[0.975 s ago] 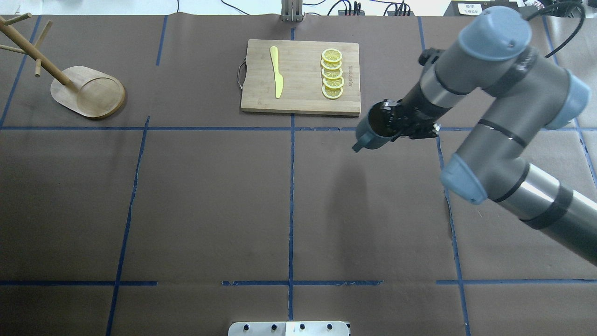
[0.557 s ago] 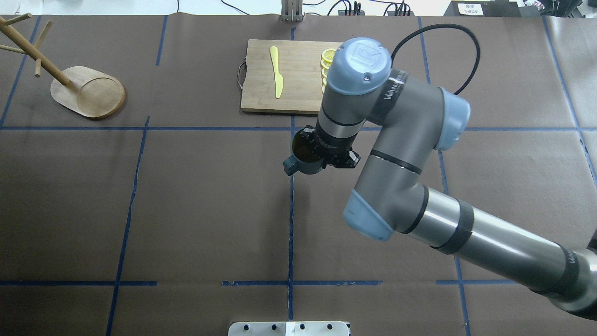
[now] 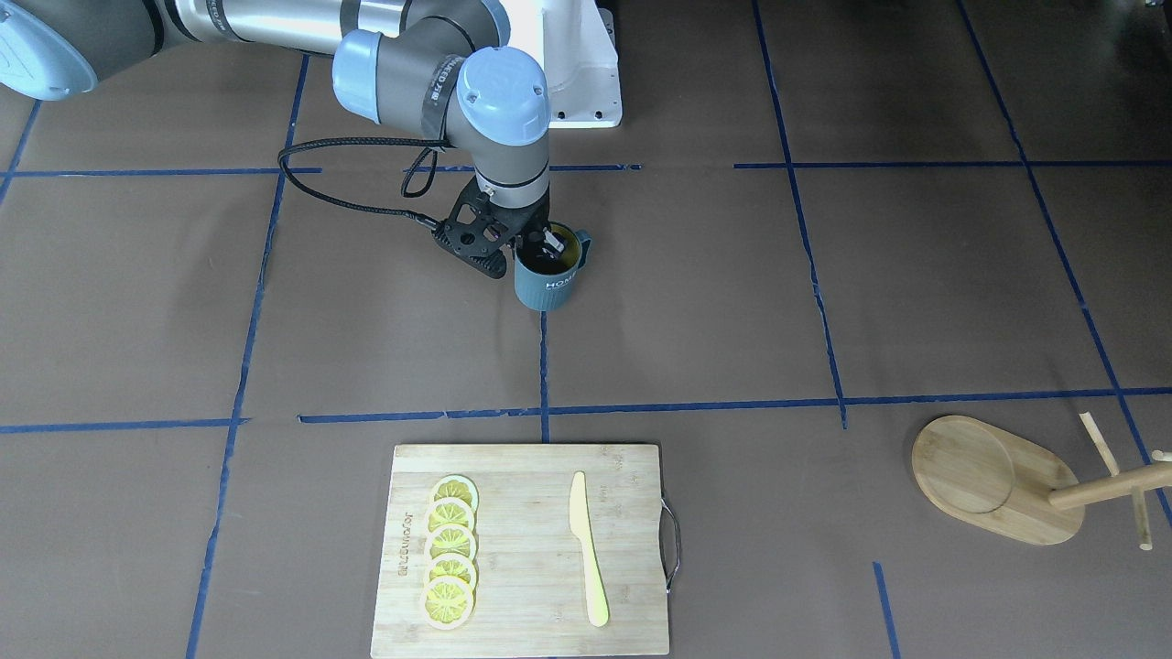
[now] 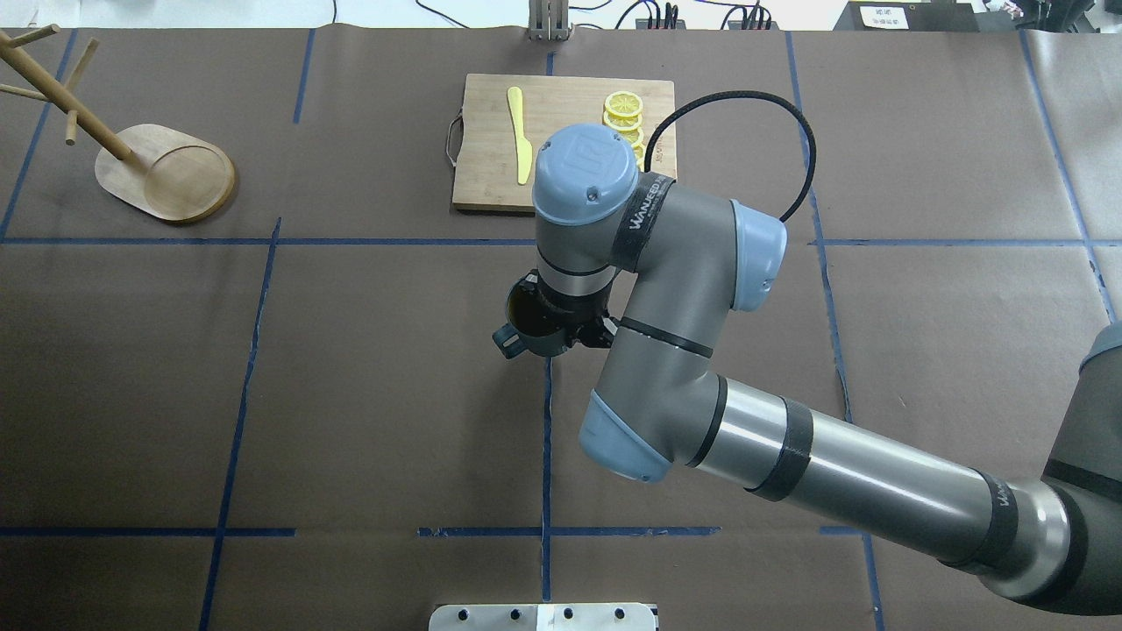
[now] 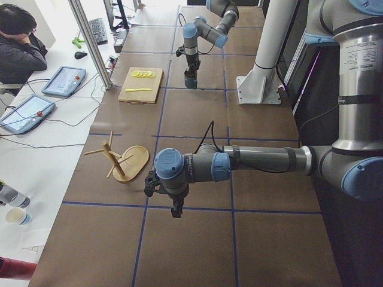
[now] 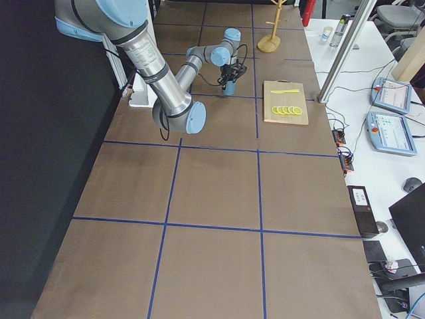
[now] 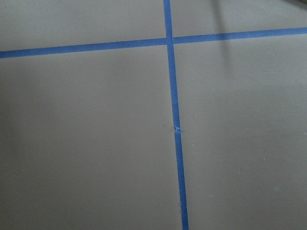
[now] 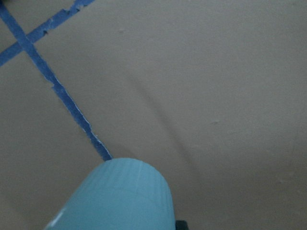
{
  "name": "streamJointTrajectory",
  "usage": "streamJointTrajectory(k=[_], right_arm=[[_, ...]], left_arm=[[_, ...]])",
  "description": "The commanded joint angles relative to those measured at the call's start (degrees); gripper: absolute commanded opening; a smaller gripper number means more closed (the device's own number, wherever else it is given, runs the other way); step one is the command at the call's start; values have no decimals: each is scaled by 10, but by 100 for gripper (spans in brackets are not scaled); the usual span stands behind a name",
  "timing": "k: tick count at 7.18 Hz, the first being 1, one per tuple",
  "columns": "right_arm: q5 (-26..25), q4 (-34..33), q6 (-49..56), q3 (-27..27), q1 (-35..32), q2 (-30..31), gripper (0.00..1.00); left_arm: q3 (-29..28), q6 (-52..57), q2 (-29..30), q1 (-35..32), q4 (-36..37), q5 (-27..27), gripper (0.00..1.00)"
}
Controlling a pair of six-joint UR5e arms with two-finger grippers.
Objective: Hang cup on storage rack
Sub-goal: 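Carry the teal mug to the table center and set it down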
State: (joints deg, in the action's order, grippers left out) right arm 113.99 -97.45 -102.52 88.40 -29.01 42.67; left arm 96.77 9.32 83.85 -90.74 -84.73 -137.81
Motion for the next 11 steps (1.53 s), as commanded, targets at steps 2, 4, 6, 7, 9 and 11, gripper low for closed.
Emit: streamJointTrajectory(k=[2,4,6,7,9,11], right_arm=[[-10,73,0,-16,10,24,38],[-13,73,1,-16,10,22,99],[-11,62,8,19,-11,25,100],[-4,29,36,54,-31,30,100],[-3,-40,132,173,-52,73,100],[48,-56,313,209,-145,132,100]], left_arm=[[0,0,0,1,0,0,100],[0,0,0,1,0,0,100],[0,0,0,1,0,0,100],[0,0,0,1,0,0,100],[1,0,0,1,0,0,100],[0,0,-1,1,1,0,100]])
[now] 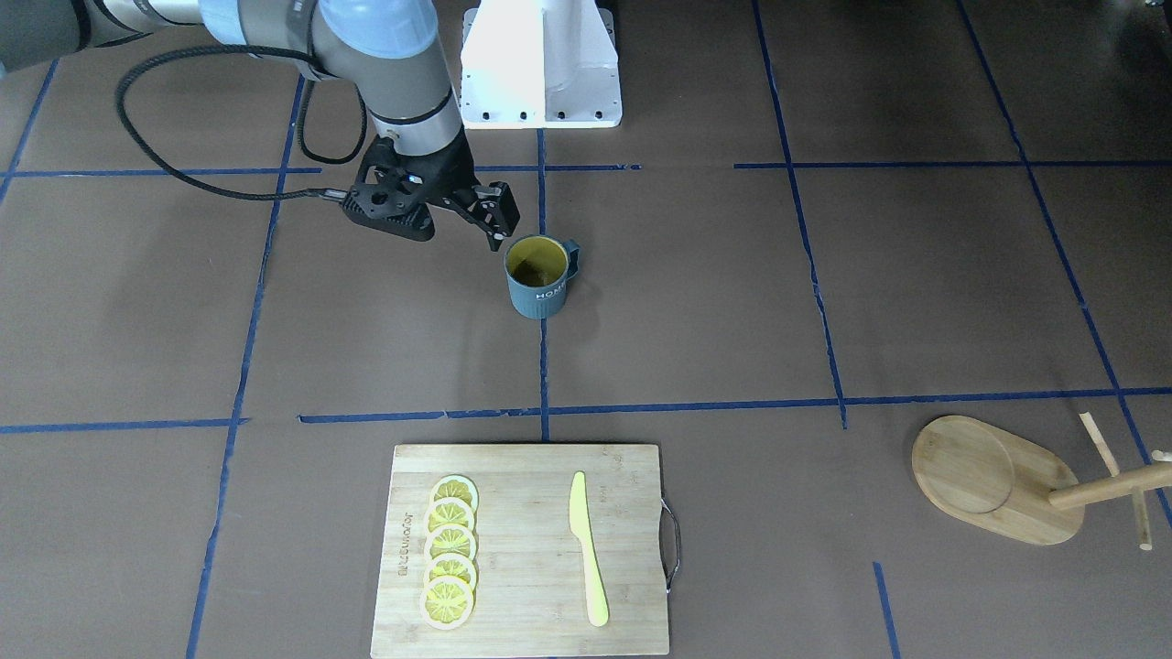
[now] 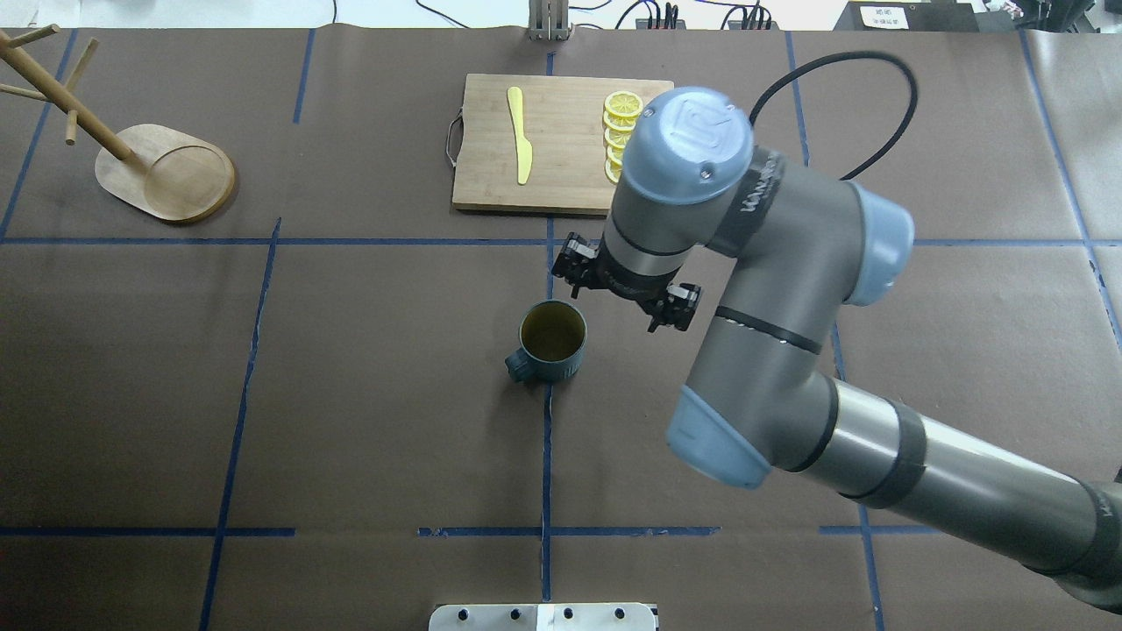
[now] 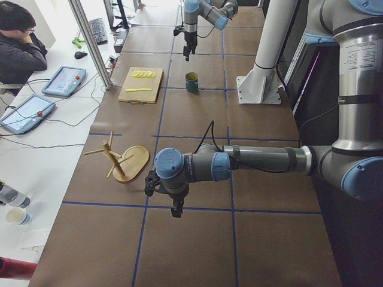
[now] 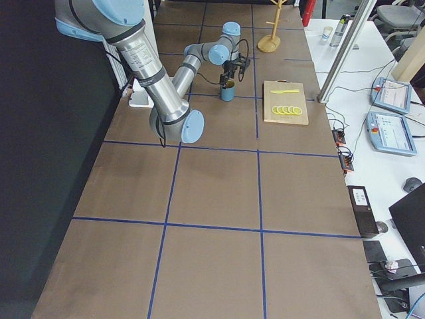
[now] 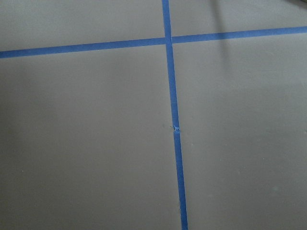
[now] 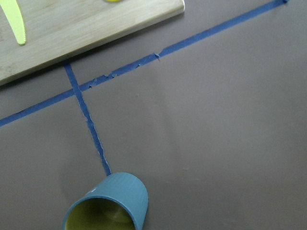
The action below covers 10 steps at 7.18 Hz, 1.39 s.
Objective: Hang cup on storage rack
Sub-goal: 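Open the right gripper and withdraw the right arm away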
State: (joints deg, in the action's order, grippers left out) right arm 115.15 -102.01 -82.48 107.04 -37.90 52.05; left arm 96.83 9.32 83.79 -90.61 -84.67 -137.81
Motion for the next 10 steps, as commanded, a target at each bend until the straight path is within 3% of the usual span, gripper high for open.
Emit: streamJointTrajectory(k=[1,3,5,8,10], right_arm=[[87,-7,242,17,-133,84,100],[159,-10,498,-27,-265,150,100],[193,-2,699,-84,-335,212,100],[195,1,880,-87,-427,333,100],[193,90,873,-85,-438,421,100]], left_arm=[[0,3,0,0,0,1,100],[-1,4,1,0,0,7,100],[-1,-3,8,0,1,4,100],[-1,-1,24,0,-21,1,100],[-12,-4,25,2,-122,4,100]])
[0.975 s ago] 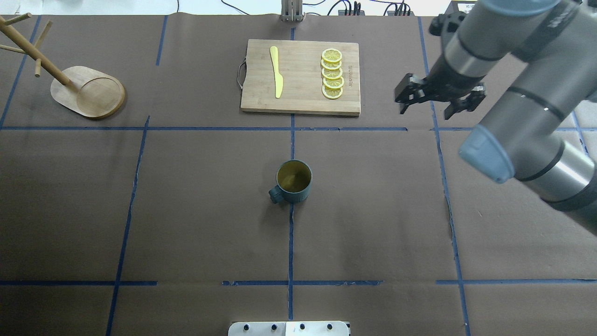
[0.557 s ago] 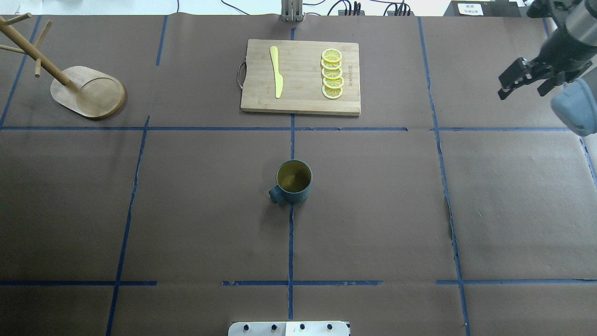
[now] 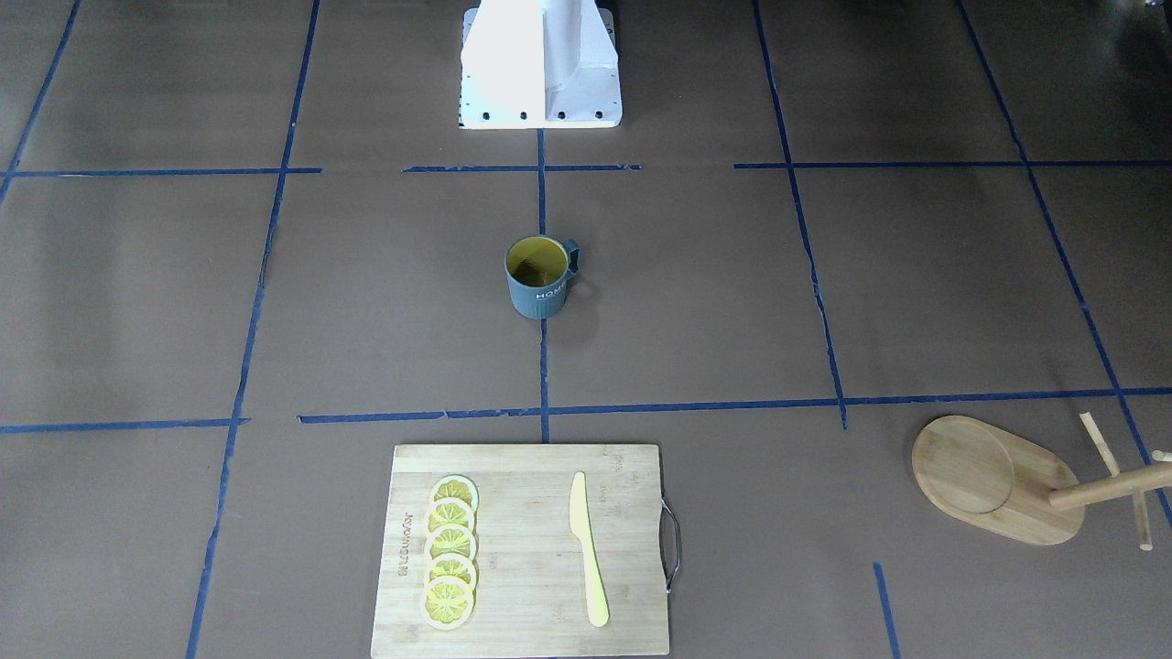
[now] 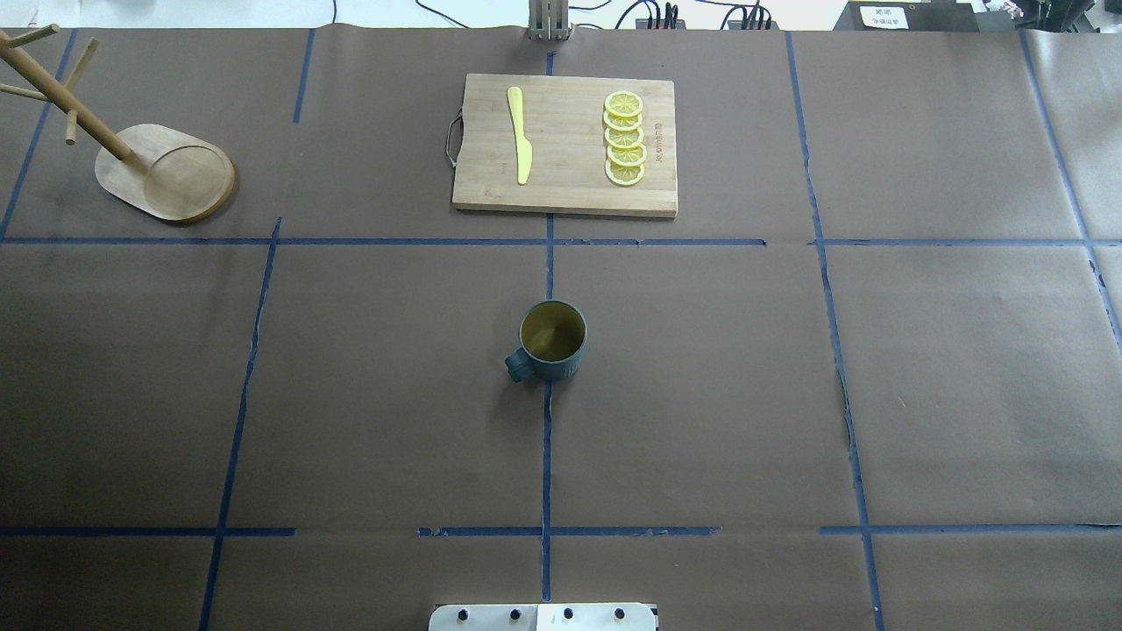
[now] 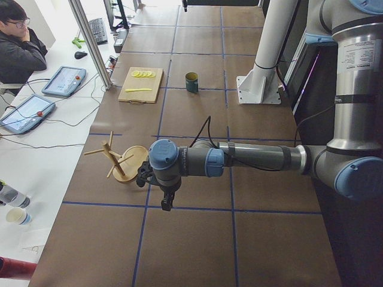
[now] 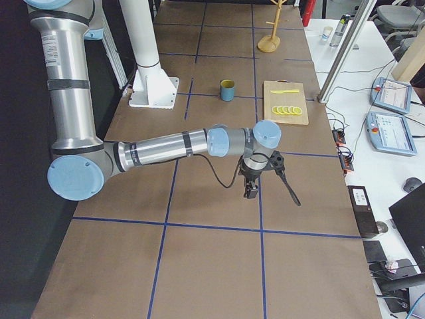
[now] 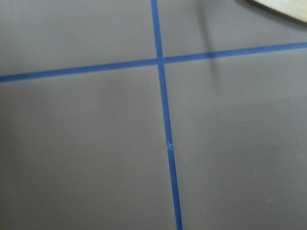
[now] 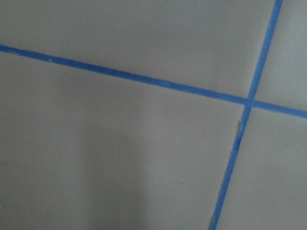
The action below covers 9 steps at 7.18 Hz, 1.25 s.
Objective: Hang cup on storage rack
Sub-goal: 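Move the left gripper from the rack toward the teal mug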
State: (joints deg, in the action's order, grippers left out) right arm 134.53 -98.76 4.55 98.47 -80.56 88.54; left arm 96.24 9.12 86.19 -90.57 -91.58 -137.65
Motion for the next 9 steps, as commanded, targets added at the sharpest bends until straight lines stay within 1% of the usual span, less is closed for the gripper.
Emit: streamJointTrajectory(k=[1,2,3,4,5,6,7,8,9], right_arm=[[-5,74,-22,8,-19,81,100],[-4,75,-25,10,-27,91,100],[-4,75,-27,17,-32,91,100],[-5,74,-28,21,-31,89,100],[-3,74,-28,22,-31,87,100],[-4,74,-28,24,-31,87,100],[-3,75,-26,26,-32,91,100],[-3,75,-27,30,-31,91,100],[-3,75,-28,30,-31,91,100]], left_arm=[[-7,-9,27,20,-32,1,100],[-3,-52,49,23,14,-2,100],[3,-63,56,36,17,-3,100],[11,-83,70,54,10,-16,100],[45,-87,68,68,-7,-23,100],[61,-85,70,91,-42,-25,100],[73,-87,69,125,-125,-28,100],[73,-89,73,175,-194,-49,100],[73,-124,78,214,-247,-47,100]])
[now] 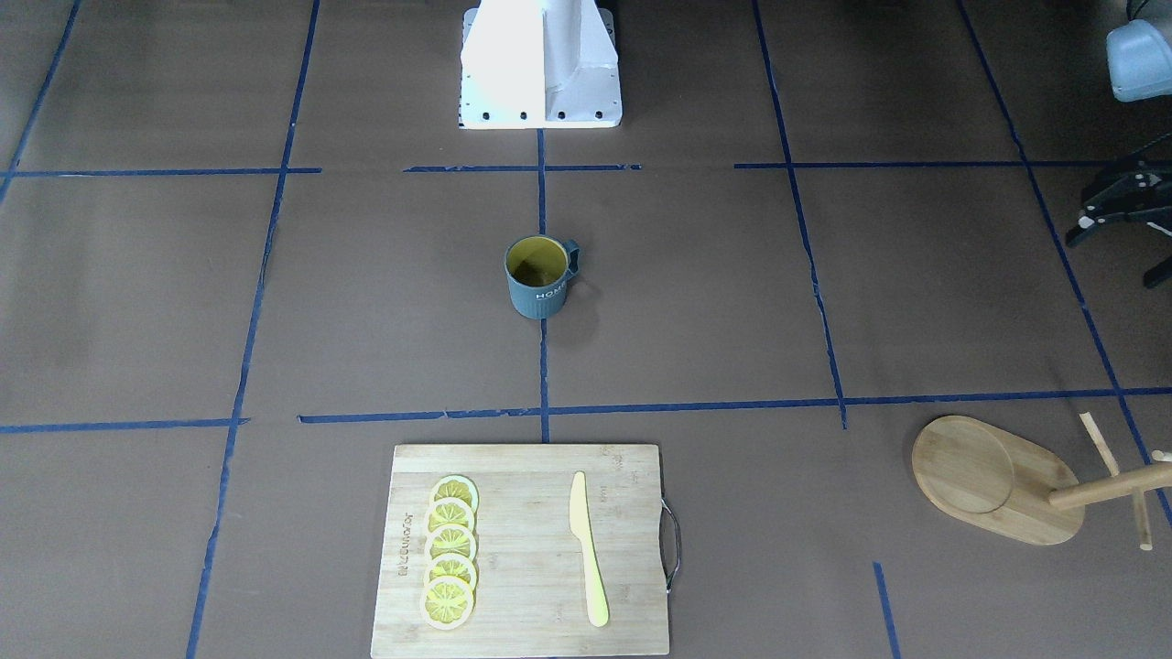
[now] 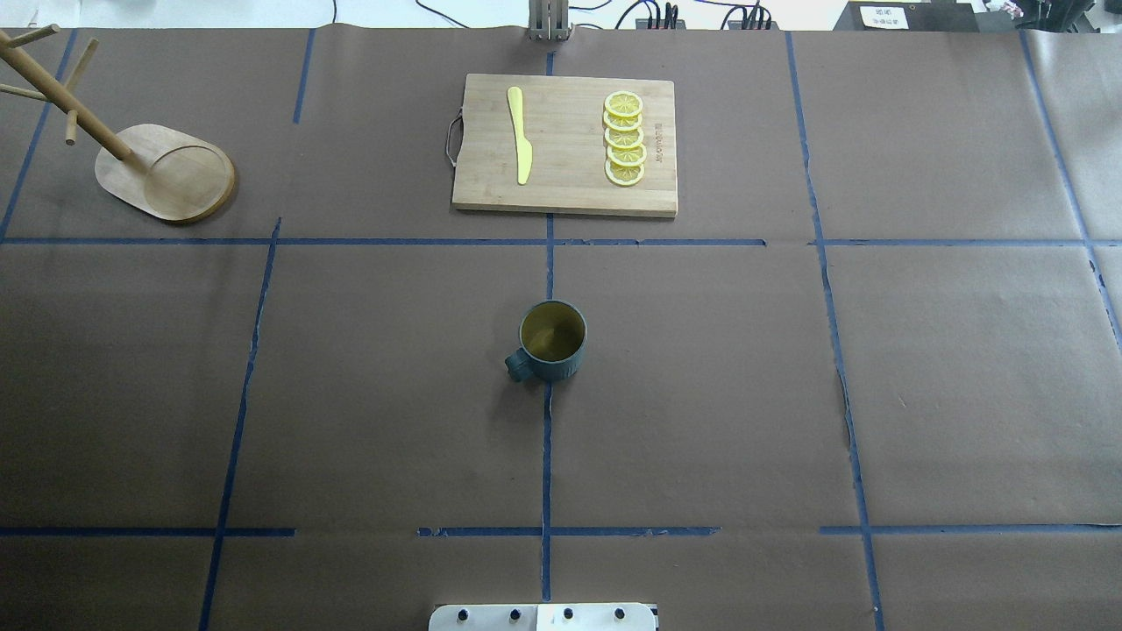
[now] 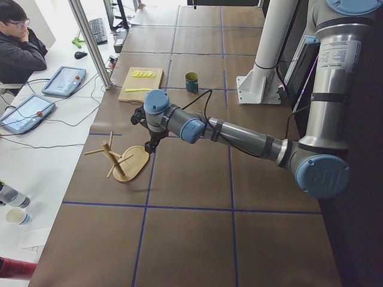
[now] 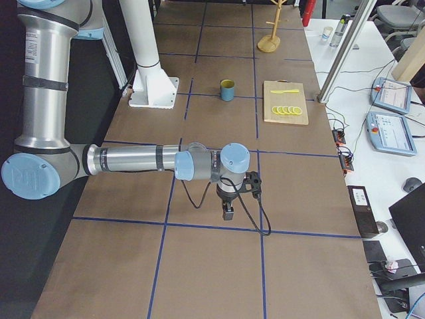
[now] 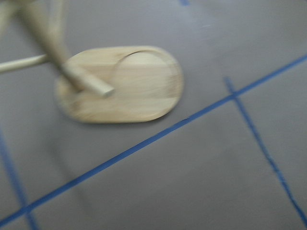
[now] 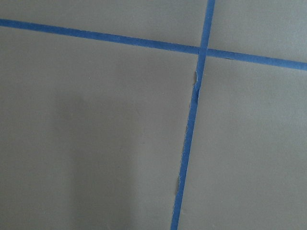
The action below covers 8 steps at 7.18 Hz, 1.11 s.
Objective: Hang cup on storage rack
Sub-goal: 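Move the left gripper from the rack toward the teal mug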
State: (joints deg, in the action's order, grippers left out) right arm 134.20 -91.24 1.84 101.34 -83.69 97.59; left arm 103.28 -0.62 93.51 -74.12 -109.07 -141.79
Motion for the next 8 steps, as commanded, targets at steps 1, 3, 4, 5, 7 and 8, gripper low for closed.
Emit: streamJointTrajectory(k=[1,3,4,5,7,8], right_arm=[[0,0,-1,2,0,-1,100],[-1,1,0,2,0,-5,100],[-1,1,0,2,0,-7,100],[-1,1,0,2,0,-8,100],[0,1,-1,1,0,-13,100],[0,2,0,2,0,-14,100]], left_arm=[[-4,-95,19,98,-161,0,100],[-1,-250,72,232,-275,164,100],[-4,-270,89,308,-298,235,100],[-9,-270,112,364,-299,318,100],[-13,-269,137,468,-300,451,100],[-15,-269,145,507,-300,505,100]])
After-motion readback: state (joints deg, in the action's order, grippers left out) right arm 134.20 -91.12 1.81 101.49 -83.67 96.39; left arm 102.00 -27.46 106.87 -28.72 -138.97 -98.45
